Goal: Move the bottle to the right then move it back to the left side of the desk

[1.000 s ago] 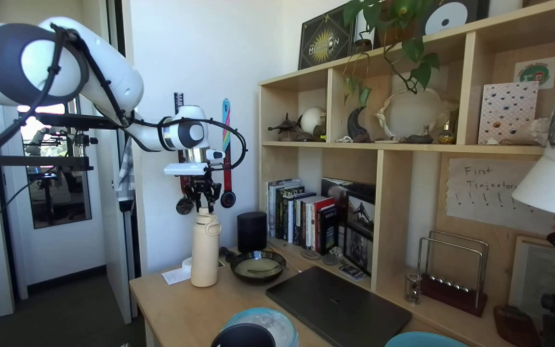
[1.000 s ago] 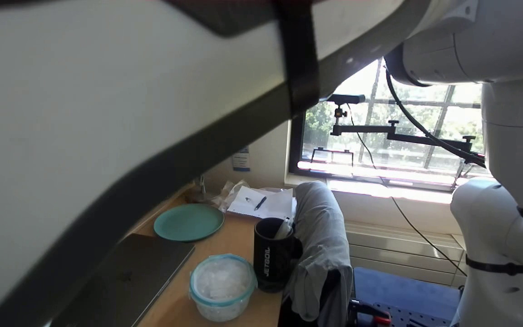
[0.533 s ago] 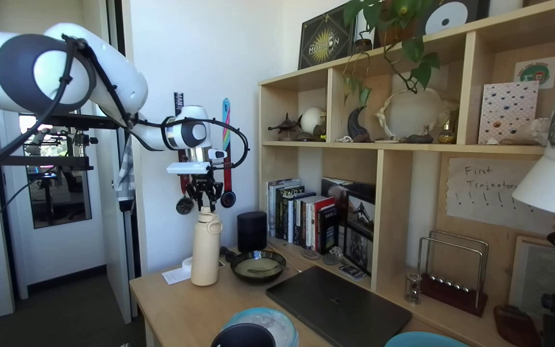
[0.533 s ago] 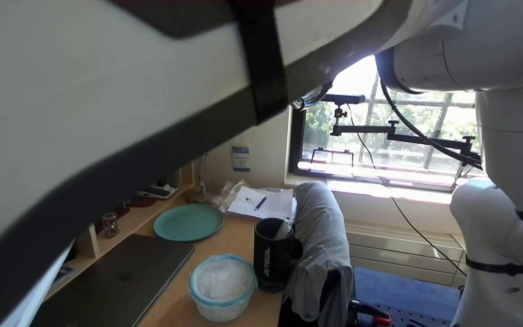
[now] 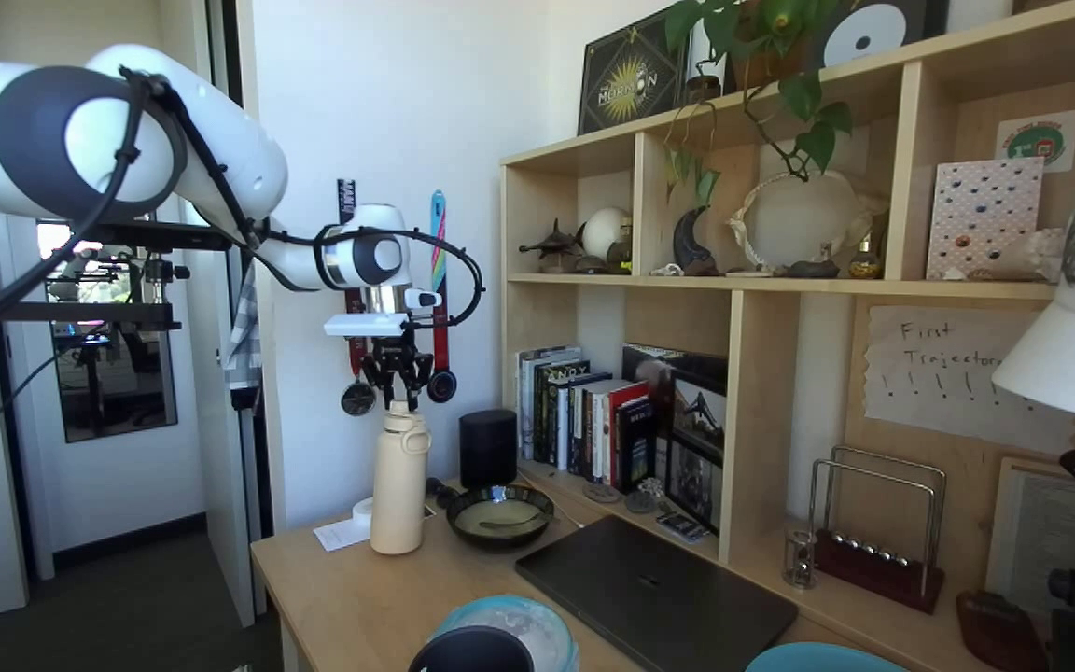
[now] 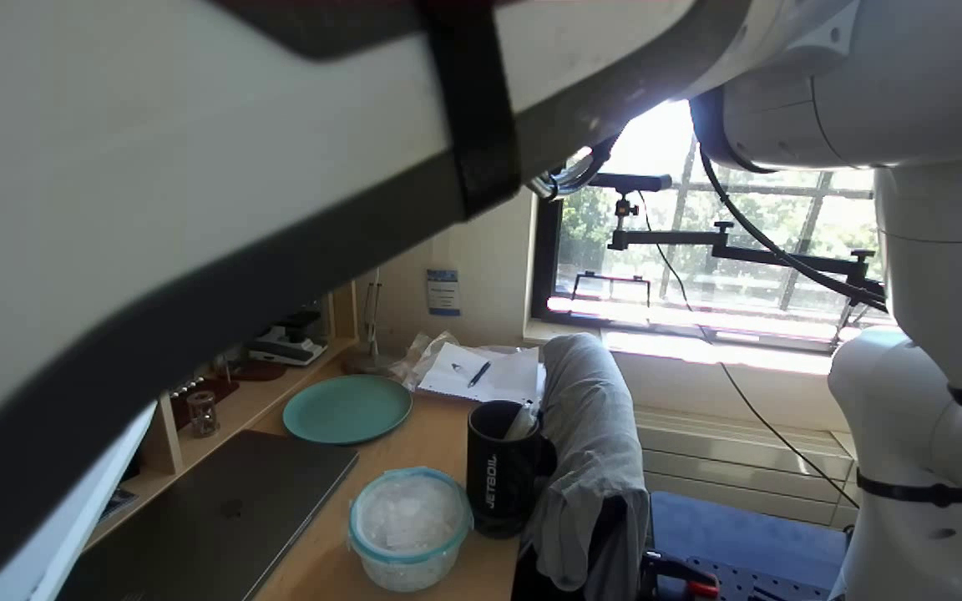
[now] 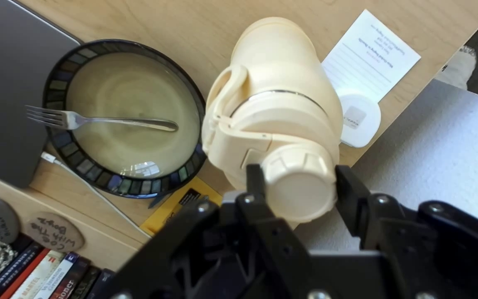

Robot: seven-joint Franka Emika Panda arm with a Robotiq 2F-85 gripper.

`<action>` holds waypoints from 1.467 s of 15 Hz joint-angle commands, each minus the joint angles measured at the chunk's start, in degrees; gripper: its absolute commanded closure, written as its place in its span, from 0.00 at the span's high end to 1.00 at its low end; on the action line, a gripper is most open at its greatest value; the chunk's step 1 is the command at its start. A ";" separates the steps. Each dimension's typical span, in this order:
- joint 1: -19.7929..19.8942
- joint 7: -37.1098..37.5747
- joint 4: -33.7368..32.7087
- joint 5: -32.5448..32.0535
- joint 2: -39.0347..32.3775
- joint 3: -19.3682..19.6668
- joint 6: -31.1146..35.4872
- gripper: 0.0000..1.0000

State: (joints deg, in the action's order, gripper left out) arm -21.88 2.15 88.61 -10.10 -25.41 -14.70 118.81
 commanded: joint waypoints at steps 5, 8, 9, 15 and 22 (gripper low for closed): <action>0.62 -1.87 0.75 2.13 2.51 -0.04 -3.62 0.21; 0.65 -1.83 0.58 2.36 2.44 -0.05 -4.36 0.21; 0.65 -1.80 0.53 2.42 2.44 -0.05 -4.68 0.25; 0.74 -2.89 0.22 2.87 2.75 -0.23 -5.85 0.99; 2.31 -1.21 0.71 2.48 4.27 1.44 -5.82 1.00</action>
State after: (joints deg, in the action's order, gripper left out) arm -20.82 1.24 88.54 -8.59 -23.60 -14.23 114.38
